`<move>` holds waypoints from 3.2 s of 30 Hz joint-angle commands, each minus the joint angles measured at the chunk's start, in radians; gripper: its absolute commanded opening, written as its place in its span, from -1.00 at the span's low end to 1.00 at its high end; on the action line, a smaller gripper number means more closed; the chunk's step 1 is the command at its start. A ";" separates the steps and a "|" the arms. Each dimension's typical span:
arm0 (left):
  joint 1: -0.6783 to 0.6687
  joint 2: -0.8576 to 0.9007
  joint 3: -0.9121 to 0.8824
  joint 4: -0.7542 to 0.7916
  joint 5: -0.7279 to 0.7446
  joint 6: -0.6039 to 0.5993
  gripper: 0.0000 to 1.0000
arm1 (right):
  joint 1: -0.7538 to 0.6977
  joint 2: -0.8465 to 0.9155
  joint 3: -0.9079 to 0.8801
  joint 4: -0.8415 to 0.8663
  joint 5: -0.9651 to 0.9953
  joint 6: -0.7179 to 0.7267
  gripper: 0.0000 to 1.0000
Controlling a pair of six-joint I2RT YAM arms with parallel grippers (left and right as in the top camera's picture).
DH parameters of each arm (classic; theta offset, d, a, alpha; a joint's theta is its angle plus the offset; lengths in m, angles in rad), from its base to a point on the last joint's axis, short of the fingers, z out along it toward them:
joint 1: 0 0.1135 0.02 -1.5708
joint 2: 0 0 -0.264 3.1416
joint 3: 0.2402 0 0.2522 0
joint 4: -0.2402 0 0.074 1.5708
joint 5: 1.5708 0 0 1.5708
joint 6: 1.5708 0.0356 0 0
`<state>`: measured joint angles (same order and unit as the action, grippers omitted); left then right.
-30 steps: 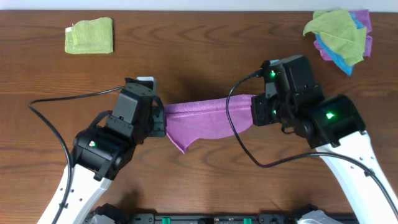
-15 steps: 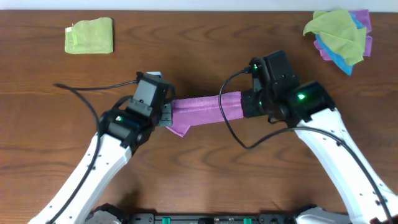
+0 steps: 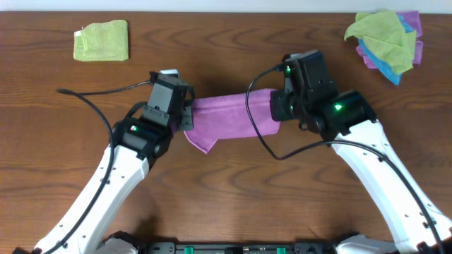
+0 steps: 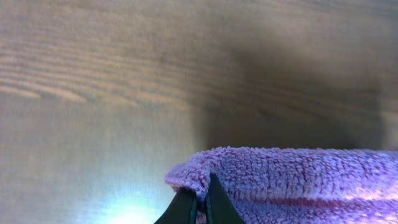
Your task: Fold the cloth
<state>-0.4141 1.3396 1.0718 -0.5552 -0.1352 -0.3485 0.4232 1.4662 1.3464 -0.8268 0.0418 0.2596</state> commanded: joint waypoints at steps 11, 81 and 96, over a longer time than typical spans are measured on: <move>0.066 0.245 -0.003 0.237 -0.029 0.061 -0.88 | -0.010 0.228 0.000 0.219 0.065 0.013 -0.97; 0.093 0.426 -0.003 0.206 0.442 0.019 0.89 | -0.266 0.463 0.000 0.228 -0.441 -0.126 0.14; 0.093 0.517 -0.003 0.195 0.446 0.019 0.72 | -0.266 0.477 0.000 0.224 -0.442 -0.126 0.17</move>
<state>-0.3222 1.8484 1.0683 -0.3553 0.3050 -0.3222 0.1562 1.9404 1.3449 -0.6033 -0.3832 0.1478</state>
